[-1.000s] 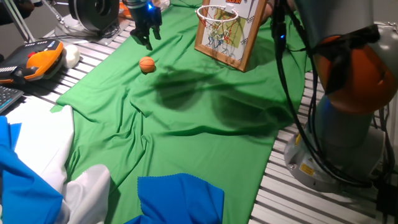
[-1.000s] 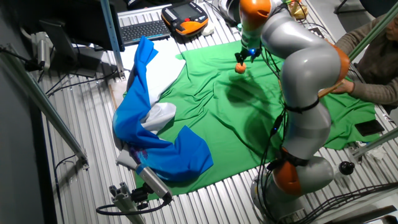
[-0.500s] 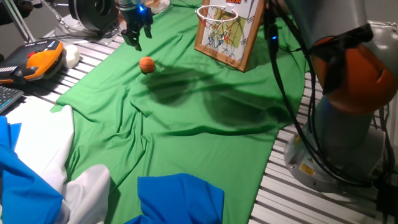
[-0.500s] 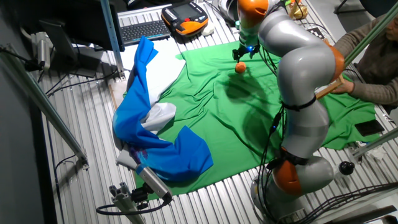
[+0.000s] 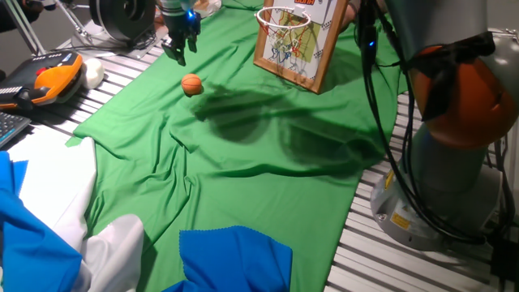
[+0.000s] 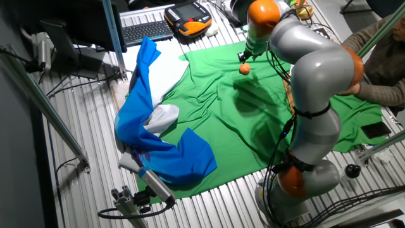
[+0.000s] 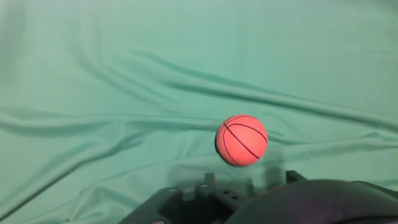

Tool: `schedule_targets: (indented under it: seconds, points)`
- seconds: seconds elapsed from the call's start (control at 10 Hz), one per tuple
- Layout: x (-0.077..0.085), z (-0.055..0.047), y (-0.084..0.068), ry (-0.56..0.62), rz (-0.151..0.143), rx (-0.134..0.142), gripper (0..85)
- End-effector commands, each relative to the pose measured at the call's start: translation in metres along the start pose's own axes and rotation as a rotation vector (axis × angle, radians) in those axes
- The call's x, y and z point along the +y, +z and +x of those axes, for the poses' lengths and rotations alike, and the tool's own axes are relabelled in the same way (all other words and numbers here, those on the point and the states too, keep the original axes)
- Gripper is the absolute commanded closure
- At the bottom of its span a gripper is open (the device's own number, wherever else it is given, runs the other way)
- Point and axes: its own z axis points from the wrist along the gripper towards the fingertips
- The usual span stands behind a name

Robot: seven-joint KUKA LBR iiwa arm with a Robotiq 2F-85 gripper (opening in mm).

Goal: Grab a basketball, release it and shoot it into the basket

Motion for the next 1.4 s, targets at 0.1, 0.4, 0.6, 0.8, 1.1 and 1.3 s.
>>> schedule_targets:
  seconds: [0.1, 0.4, 0.6, 0.8, 1.1, 1.3]
  points:
    - [0.000, 0.000, 0.000, -0.003, 0.000, 0.001, 17.0]
    - [-0.004, -0.003, 0.014, 0.007, -0.029, -0.015, 17.0]
    - [-0.013, -0.012, 0.022, -0.002, -0.041, -0.007, 0.0]
    - [-0.017, -0.017, 0.026, -0.003, -0.044, 0.006, 0.0]
    - [-0.014, -0.021, 0.038, 0.005, -0.040, 0.030, 0.0]
    - [-0.017, -0.024, 0.047, 0.004, -0.035, 0.047, 0.0]
